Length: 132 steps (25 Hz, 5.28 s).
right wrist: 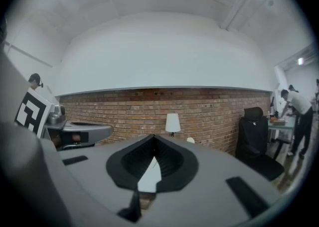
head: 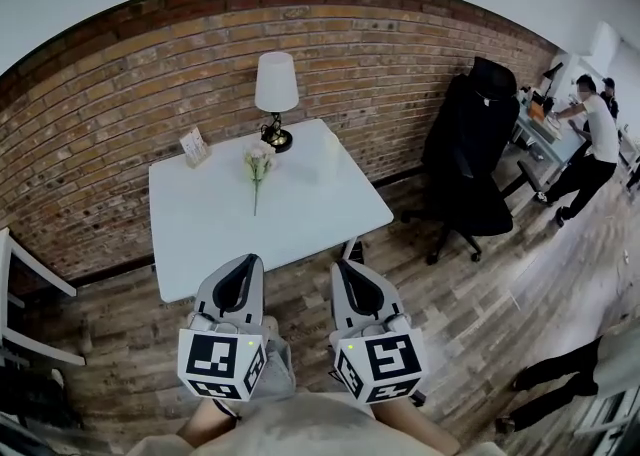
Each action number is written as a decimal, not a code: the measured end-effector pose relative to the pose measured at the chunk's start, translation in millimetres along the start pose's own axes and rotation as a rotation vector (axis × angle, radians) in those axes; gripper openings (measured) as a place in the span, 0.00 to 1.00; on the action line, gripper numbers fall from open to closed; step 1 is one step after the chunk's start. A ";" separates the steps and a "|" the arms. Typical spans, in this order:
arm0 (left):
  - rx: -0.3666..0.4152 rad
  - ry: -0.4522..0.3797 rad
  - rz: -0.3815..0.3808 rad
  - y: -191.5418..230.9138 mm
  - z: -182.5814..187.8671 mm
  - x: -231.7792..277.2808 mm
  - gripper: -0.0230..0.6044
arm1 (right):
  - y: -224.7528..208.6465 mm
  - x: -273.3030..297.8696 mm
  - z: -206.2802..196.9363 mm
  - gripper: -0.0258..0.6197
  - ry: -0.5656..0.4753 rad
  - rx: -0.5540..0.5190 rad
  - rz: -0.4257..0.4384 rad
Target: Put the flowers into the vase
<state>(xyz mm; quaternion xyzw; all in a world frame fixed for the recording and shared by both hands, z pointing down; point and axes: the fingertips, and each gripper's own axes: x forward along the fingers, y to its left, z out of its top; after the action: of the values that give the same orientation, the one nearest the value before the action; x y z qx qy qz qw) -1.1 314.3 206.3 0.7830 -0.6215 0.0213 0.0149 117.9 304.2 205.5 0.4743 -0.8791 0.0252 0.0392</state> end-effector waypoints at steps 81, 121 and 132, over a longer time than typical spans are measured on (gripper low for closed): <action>-0.058 0.146 -0.099 188.0 -84.9 325.3 0.05 | -85.3 377.3 -59.1 0.05 0.141 0.052 0.006; -0.150 0.292 0.040 271.6 -153.6 336.8 0.05 | -26.0 499.6 -203.0 0.18 0.568 0.089 0.183; -0.174 0.342 0.049 288.9 -167.7 347.6 0.05 | -22.4 528.9 -242.6 0.24 0.724 0.077 0.166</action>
<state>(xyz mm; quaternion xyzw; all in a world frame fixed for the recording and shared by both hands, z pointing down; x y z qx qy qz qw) -206.2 -81.0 390.9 0.7482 -0.6284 0.1008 0.1873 -141.8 -128.4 496.3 0.3629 -0.8423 0.2275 0.3274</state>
